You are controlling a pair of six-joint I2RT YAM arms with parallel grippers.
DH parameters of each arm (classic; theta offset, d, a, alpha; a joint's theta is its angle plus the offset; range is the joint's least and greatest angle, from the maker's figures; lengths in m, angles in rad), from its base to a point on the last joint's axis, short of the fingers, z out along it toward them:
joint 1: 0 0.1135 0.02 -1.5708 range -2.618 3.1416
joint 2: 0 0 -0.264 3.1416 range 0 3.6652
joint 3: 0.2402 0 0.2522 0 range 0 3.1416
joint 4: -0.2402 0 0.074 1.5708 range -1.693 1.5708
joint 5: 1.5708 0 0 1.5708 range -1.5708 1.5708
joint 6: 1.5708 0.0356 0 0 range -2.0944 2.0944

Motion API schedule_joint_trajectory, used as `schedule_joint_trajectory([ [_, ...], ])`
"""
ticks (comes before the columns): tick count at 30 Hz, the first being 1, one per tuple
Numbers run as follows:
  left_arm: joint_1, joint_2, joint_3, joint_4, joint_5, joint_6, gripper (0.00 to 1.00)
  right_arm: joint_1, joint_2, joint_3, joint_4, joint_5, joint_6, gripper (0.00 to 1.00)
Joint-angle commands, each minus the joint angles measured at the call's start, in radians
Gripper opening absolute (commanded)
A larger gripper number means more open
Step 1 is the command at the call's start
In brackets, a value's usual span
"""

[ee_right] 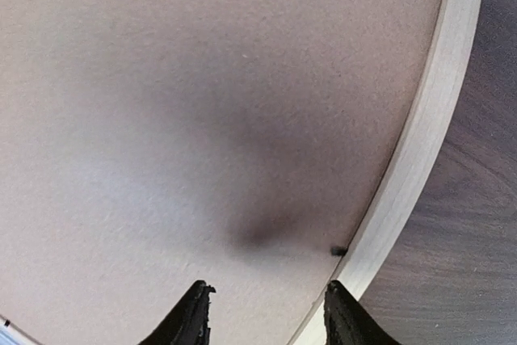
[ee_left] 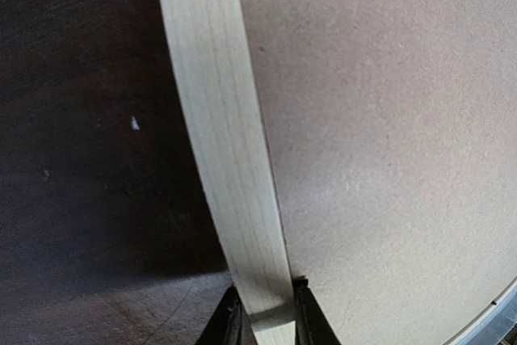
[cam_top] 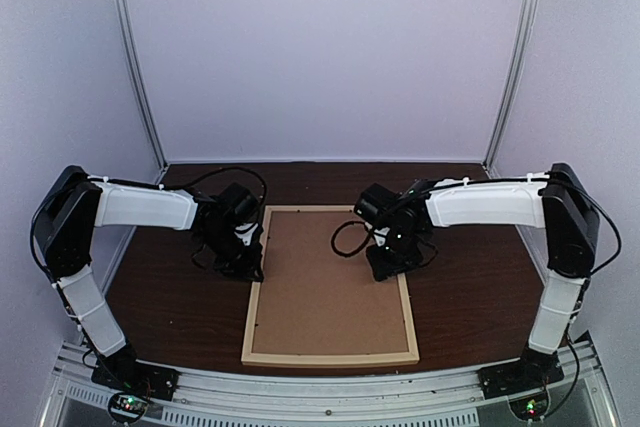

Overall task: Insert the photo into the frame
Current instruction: Press the fastener onto the backboard.

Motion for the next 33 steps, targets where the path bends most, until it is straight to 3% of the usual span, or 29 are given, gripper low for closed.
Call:
schedule_joint_trajectory([
  [1,-0.02,0.015,-0.036,-0.001,0.014,0.032,0.17,0.001,-0.138,-0.019,-0.027,-0.041,0.024,0.49],
  [9,-0.02,0.016,-0.023,-0.002,0.013,0.026,0.17,0.001,-0.254,-0.141,-0.086,-0.056,0.053,0.49],
  [20,-0.02,0.017,-0.02,-0.003,0.007,0.02,0.17,0.022,-0.417,-0.382,-0.042,-0.104,0.141,0.5],
  [33,-0.02,0.031,-0.014,-0.001,0.007,0.023,0.17,0.068,-0.335,-0.397,0.021,-0.112,0.151,0.5],
])
